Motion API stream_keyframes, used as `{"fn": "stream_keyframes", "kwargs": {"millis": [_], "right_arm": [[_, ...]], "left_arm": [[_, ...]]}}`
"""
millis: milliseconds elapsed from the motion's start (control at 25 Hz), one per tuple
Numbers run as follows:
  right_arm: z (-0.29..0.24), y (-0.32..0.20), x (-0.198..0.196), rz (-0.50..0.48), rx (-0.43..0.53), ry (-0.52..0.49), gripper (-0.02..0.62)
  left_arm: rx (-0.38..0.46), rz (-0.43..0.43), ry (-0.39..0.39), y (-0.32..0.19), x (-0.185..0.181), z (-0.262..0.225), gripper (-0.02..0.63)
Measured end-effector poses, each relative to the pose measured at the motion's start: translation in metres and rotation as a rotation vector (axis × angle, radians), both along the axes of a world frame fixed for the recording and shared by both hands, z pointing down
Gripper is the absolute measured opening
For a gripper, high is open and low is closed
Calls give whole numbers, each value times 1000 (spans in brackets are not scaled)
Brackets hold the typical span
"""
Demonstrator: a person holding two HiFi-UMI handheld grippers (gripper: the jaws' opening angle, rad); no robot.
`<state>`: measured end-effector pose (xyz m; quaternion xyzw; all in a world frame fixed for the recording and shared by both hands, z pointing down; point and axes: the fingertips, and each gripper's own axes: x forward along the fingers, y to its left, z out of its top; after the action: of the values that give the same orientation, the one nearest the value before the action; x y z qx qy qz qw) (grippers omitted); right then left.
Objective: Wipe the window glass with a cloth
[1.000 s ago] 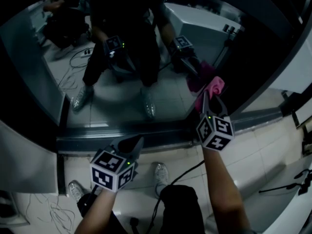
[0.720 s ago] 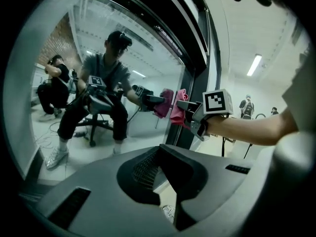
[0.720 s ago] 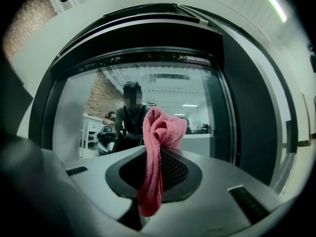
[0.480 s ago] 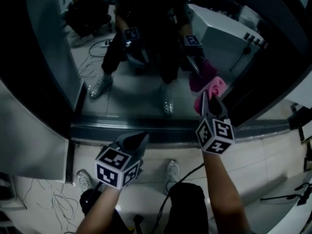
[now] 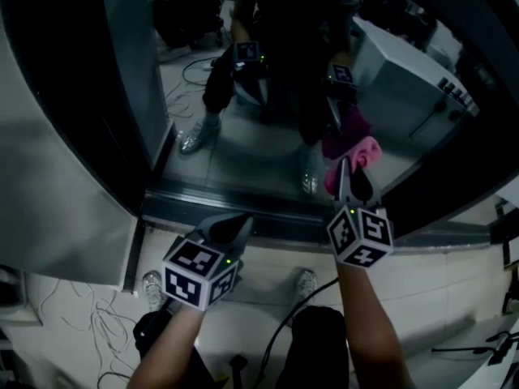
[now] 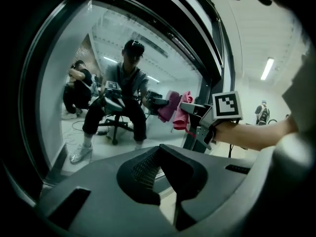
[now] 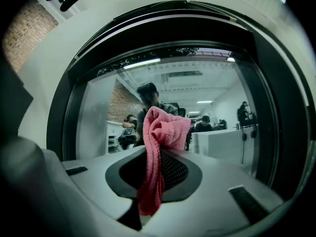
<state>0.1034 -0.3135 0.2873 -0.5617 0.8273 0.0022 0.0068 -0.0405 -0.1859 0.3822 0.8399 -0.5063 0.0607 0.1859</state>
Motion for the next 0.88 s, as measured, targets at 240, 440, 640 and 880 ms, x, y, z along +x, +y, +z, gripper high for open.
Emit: {"fn": "stream_keyframes", "kwargs": {"millis": [240, 440, 640, 880], "right_arm": [[5, 7, -49, -50, -7, -10, 52], [8, 12, -86, -84, -14, -17, 52], [6, 16, -115, -111, -15, -32, 52], [8, 27, -161, -153, -19, -39, 54]], "left_arm": [[15, -75, -12, 6, -48, 0, 2], [24, -132, -10, 4, -85, 2, 2], [25, -178, 1, 6, -110, 5, 2], [23, -228, 6, 12, -142, 11, 2]]}}
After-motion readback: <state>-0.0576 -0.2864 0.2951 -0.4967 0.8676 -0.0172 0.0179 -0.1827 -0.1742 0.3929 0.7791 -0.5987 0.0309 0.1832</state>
